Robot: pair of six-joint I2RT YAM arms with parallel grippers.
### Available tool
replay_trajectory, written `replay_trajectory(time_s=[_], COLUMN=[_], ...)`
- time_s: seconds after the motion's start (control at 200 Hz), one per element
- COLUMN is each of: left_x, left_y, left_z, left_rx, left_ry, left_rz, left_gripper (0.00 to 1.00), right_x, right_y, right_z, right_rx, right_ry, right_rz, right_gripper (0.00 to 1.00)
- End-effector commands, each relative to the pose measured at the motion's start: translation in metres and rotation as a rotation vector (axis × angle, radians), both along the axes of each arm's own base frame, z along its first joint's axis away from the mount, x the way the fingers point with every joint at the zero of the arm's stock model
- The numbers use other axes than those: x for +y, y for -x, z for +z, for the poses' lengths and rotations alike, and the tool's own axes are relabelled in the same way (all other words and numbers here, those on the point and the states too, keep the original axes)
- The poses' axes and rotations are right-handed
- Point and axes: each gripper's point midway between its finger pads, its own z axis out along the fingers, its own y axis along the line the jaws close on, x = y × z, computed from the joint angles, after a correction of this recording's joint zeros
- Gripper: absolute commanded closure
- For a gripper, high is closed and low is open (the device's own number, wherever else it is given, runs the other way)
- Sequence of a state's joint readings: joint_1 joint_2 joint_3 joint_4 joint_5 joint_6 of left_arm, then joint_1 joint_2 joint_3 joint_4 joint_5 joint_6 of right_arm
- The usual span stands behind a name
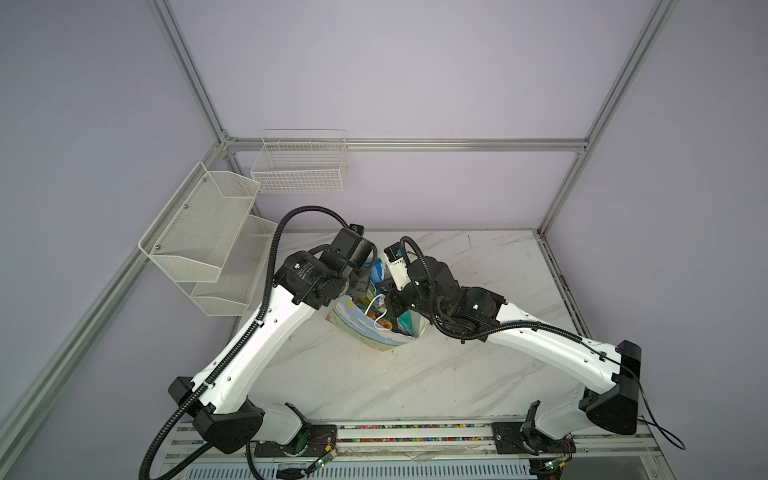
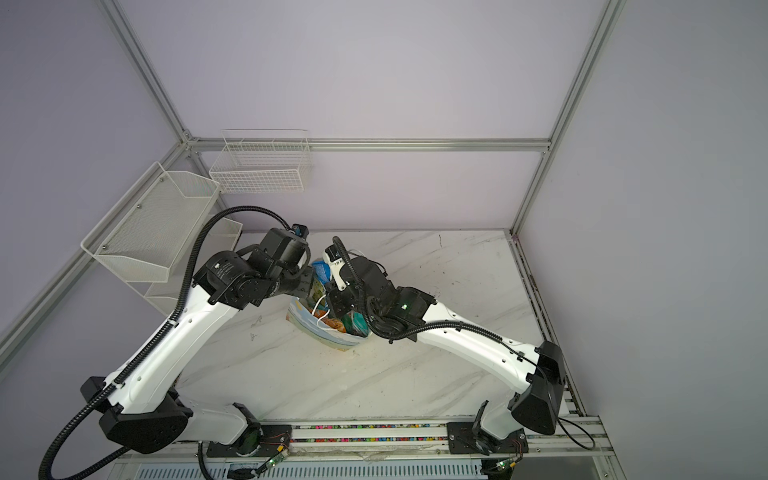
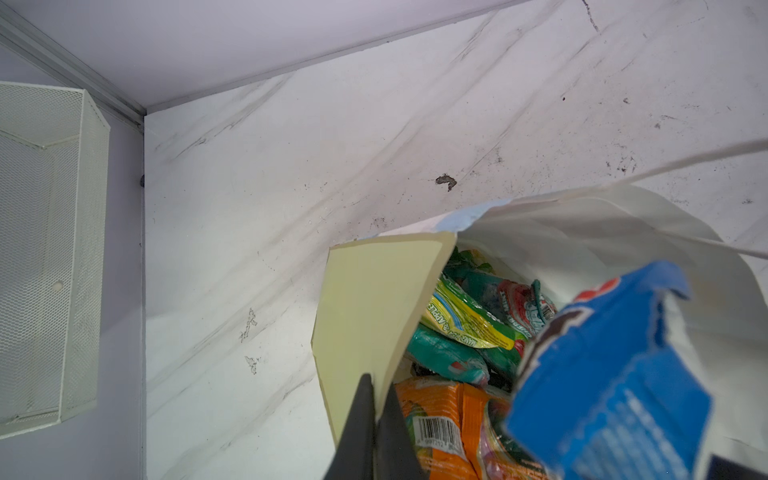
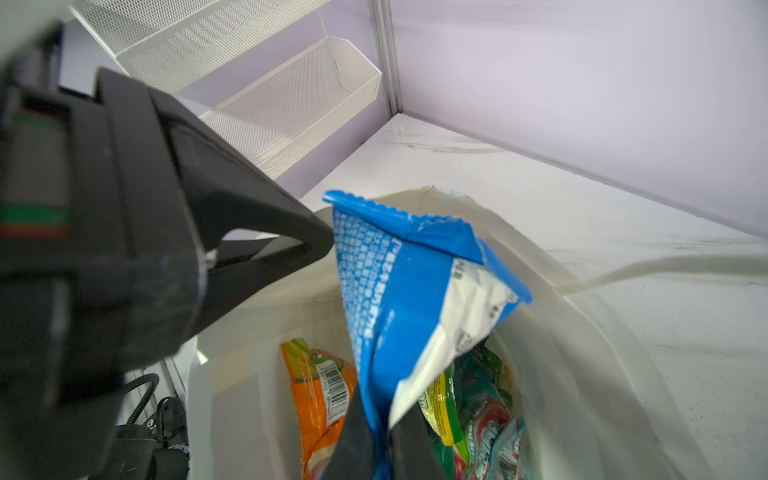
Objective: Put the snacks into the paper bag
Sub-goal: 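Lower the blue bar into the bag and open the right gripper, then lift the open right gripper up out of the bag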
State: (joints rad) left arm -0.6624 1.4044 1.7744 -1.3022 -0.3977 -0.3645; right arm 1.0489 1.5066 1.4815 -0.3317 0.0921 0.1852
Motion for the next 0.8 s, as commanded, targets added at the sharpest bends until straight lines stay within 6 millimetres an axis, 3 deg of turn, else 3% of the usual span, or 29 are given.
replay_trajectory(time_s=[0.0,0.035,0.055,0.075,0.095,0.105,0.12,0.27,0.585,0.605,0.795], left_x=[0.001,0.001,0.001,0.002,0.002,0.002,0.002,0.002,0.002,0.002,0.002], left_y=[-0.002,-0.002,-0.001,-0.001,-0.001,-0.001,-0.001,-0.001,-0.002,-0.002,-0.001], left_z=[0.030,0.030,0.030,0.031,0.031,0.030,0.030,0.030,0.028,0.028,0.027], left_rx=[-0.089,-0.089,-0.089,-0.091,-0.090,-0.090,-0.090,-0.088,-0.085,-0.084,-0.083], left_ry=[0.057,0.056,0.056,0.056,0.056,0.055,0.055,0.054,0.054,0.053,0.051], left_rz=[0.009,0.009,0.008,0.010,0.010,0.010,0.011,0.012,0.012,0.013,0.014], left_gripper=[1.00,1.00,1.00,1.00,1.00,1.00,1.00,1.00,1.00,1.00,1.00], right_x=[0.000,0.000,0.000,0.000,0.001,0.002,0.003,-0.011,-0.035,-0.042,-0.063], right_y=[-0.001,-0.001,-0.001,0.000,0.003,0.004,0.007,0.015,0.010,0.014,0.022], right_z=[0.005,0.006,0.007,0.010,0.013,0.015,0.019,0.050,0.039,0.049,0.057], right_rx=[-0.018,-0.014,-0.012,-0.012,-0.012,-0.014,-0.019,-0.067,-0.030,-0.038,-0.025], right_ry=[0.021,0.022,0.020,0.013,0.003,-0.002,-0.015,-0.120,-0.090,-0.114,-0.166], right_rz=[-0.014,-0.019,-0.023,-0.021,-0.010,-0.003,0.006,-0.007,-0.115,-0.118,-0.149], right_gripper=[0.96,0.86,0.76,0.57,0.30,0.11,0.04,0.03,0.03,0.03,0.03])
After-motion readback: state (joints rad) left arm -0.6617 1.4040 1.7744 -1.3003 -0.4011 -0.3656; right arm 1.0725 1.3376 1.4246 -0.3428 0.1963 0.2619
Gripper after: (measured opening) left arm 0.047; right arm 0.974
